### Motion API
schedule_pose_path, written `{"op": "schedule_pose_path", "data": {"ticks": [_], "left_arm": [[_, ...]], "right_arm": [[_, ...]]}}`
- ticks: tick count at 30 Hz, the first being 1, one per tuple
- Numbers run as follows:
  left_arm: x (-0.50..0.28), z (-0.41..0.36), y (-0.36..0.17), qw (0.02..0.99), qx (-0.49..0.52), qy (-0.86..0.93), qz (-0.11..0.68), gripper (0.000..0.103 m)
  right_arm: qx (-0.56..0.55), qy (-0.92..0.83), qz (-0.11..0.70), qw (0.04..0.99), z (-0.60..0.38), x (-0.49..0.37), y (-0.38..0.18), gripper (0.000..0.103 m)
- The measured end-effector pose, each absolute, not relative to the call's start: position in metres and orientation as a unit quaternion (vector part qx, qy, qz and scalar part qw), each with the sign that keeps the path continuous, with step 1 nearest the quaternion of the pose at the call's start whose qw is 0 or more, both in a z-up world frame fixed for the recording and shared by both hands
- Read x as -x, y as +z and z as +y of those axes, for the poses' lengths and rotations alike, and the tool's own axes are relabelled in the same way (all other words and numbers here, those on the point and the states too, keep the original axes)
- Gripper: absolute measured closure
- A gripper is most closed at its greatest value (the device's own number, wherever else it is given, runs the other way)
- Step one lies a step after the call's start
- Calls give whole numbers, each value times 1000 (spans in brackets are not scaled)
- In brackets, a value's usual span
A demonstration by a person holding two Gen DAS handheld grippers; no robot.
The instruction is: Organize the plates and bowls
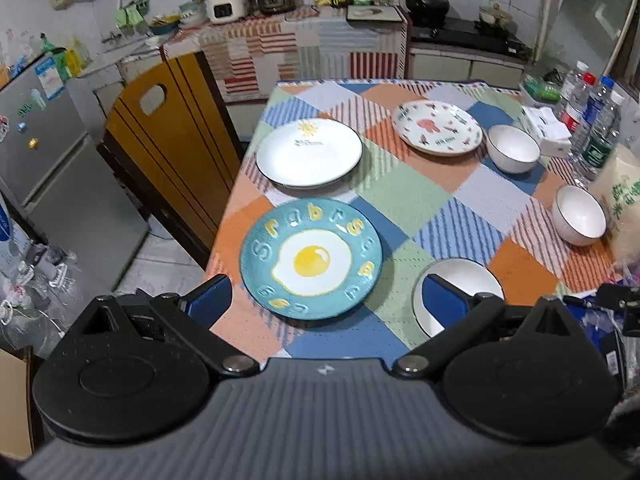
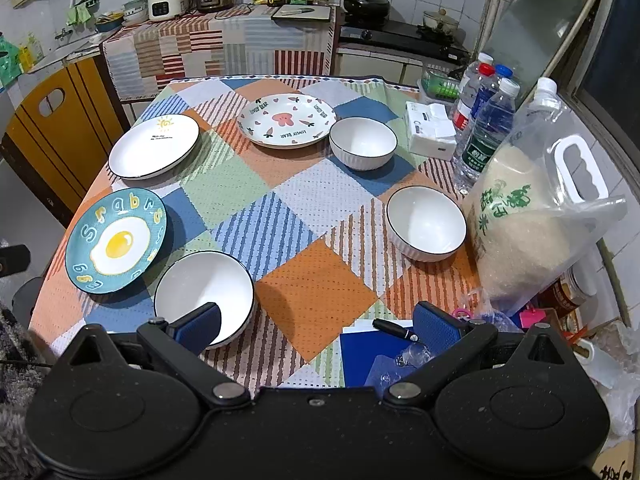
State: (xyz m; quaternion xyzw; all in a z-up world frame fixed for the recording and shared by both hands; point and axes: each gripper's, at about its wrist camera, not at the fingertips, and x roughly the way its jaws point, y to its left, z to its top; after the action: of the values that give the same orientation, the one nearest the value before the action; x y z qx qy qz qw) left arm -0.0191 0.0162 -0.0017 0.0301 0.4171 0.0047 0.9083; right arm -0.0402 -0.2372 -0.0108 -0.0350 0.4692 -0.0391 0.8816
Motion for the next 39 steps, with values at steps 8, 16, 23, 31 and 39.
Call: {"op": "schedule_pose_path", "data": {"ticks": [8,16,23,31,39], "left_arm": [[4,40,5,904,-2,-41,426,3],[-37,78,30,915,-15,-49,399,2],[-86,90,-9,895,-87,-82,430,2],[-156,121,-99,843,-27,-99,528,16],[-181,141,-169,801,-38,-112,587,39]], "right_arm": [[34,-30,461,886,-238,37,-9,0],[-33,107,364,925,-228,1,18,0],[-61,247,337,907,-193,-58,-12,0],[2,269,473,839,-143,-123,-90,17],[-65,242,563,788,-140,-164,-160,42]]}}
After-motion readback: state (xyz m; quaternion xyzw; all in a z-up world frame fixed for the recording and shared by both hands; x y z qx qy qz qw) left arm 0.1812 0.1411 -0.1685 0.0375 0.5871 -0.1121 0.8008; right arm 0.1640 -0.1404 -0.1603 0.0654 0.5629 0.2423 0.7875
